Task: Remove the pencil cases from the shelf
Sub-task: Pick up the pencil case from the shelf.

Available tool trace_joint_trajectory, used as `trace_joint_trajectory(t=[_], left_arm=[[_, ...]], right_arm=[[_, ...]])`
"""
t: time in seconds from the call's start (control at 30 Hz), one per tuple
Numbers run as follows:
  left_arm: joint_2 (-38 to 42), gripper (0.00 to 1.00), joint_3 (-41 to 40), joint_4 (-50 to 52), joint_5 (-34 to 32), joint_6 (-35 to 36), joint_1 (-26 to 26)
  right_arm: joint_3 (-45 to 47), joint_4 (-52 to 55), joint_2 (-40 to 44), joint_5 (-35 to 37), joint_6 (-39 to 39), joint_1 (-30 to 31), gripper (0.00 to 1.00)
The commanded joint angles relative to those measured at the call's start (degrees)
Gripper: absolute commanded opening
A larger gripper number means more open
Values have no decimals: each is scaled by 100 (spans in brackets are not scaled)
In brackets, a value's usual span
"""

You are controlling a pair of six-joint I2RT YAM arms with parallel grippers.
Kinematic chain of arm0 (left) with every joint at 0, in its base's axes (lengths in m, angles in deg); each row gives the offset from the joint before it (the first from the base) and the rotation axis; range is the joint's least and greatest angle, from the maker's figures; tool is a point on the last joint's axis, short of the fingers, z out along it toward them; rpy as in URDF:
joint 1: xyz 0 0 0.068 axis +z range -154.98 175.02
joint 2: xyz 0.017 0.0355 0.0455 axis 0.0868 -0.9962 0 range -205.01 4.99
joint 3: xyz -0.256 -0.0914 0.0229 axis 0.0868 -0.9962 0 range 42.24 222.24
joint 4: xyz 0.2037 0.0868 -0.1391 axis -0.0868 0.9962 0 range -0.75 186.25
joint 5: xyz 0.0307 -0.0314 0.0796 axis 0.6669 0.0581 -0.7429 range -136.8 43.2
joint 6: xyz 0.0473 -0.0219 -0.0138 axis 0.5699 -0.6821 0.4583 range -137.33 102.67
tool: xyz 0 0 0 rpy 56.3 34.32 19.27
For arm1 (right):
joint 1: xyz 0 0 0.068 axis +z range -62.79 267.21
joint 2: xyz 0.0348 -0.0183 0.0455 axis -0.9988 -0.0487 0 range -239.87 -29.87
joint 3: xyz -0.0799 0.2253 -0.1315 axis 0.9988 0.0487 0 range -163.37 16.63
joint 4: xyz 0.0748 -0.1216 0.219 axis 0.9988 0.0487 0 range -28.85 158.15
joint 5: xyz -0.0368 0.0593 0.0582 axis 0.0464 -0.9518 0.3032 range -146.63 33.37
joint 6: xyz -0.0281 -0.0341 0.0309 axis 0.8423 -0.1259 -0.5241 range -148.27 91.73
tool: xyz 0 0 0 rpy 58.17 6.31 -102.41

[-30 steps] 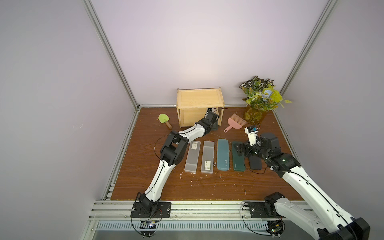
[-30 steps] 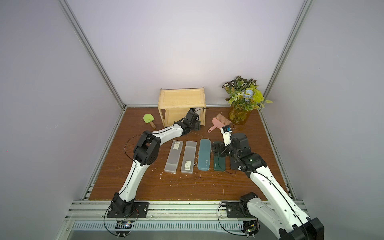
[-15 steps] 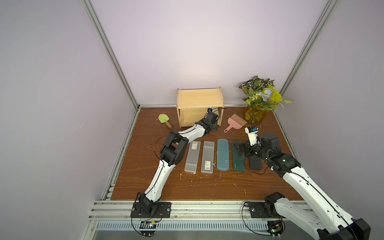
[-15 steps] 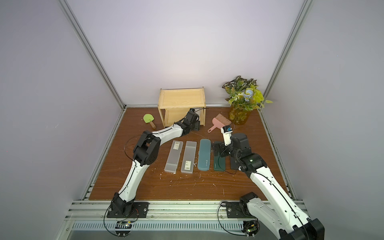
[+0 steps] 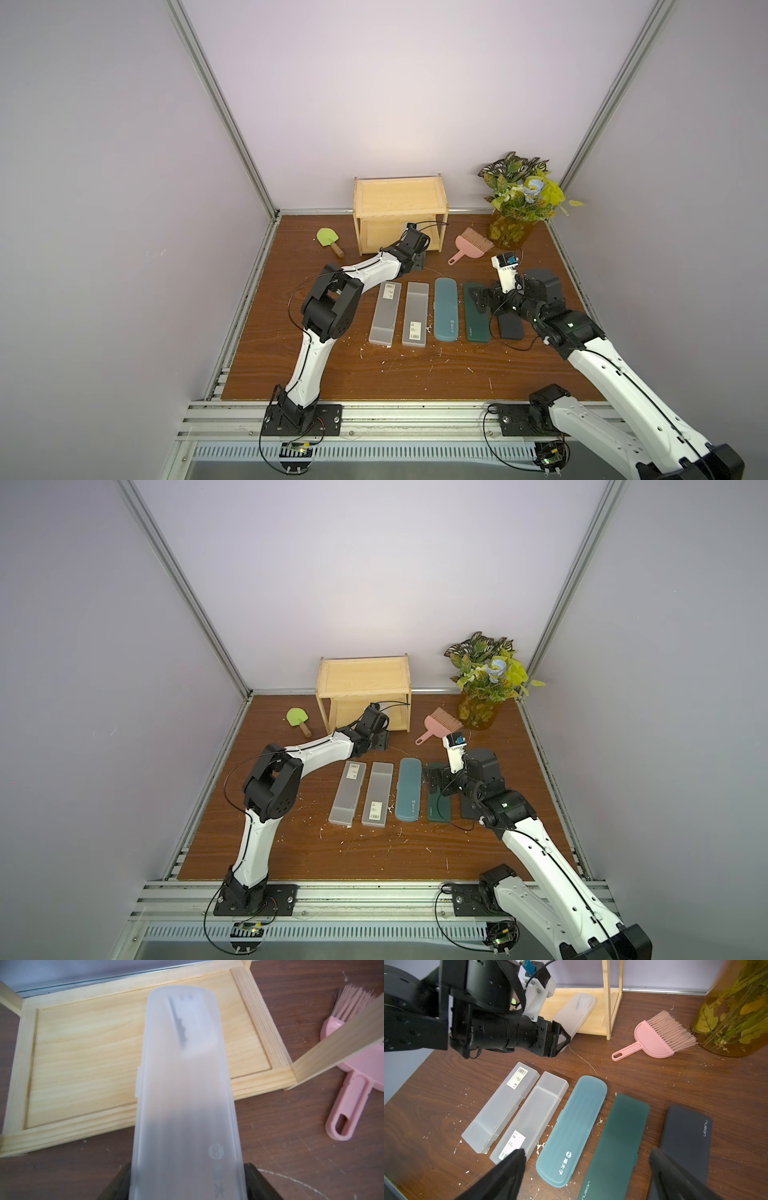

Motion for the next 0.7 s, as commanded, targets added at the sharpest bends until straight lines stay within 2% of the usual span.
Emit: trace_joint_trajectory(t=[0.0,0.67], left_arm=[[338,59,-341,-46,-132,37,17],[2199,56,-2035,-81,-371,92,14]], right_arm=[[11,-135,130,-100,-56,-31,99],[19,-197,73,-239,-62,-34,99]])
